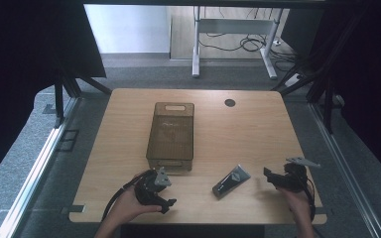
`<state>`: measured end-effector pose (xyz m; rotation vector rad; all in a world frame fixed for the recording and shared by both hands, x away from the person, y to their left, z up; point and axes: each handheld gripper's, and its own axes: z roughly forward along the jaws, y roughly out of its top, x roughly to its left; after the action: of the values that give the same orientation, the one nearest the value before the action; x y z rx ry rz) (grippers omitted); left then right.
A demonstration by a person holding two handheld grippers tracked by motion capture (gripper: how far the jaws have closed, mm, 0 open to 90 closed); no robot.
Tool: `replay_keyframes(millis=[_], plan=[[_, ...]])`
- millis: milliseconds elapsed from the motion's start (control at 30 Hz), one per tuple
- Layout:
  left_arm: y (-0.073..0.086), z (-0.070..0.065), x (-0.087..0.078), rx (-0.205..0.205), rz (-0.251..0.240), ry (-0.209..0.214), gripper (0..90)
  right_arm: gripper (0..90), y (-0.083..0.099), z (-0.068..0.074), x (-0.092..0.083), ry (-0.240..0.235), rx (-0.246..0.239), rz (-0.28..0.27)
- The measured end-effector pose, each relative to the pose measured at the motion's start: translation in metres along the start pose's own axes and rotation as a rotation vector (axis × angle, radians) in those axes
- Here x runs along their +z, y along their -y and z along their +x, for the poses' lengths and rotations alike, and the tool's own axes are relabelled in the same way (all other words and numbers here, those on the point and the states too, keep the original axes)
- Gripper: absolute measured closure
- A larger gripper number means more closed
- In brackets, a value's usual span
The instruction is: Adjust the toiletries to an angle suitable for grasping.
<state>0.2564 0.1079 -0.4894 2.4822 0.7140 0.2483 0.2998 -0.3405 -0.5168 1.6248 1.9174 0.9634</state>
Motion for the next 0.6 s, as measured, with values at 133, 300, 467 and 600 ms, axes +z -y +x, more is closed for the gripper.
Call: replay_keyframes(millis=[133, 300, 467, 600], plan=[[0.001, 0.003, 0.005, -0.018, 0.011, -0.008, 18.3, 14.9, -0.001, -0.005, -0.009, -0.006, -0.038, -0.018], [0.002, 0.002, 0.006, -0.017, 0.023, -0.016, 18.2, 17.9, -0.005, -0.007, -0.019, -0.002, -0.052, -0.051], [0.004, 0.0, 0.006, -0.018, 0.016, -0.013, 18.2, 23.0, -0.009, -0.004, -0.025, -0.043, -0.047, -0.068], [0.003, 0.003, 0.005, -0.031, 0.006, -0.019, 18.1, 33.5, -0.01, -0.001, -0.025, -0.072, -0.053, -0.064]])
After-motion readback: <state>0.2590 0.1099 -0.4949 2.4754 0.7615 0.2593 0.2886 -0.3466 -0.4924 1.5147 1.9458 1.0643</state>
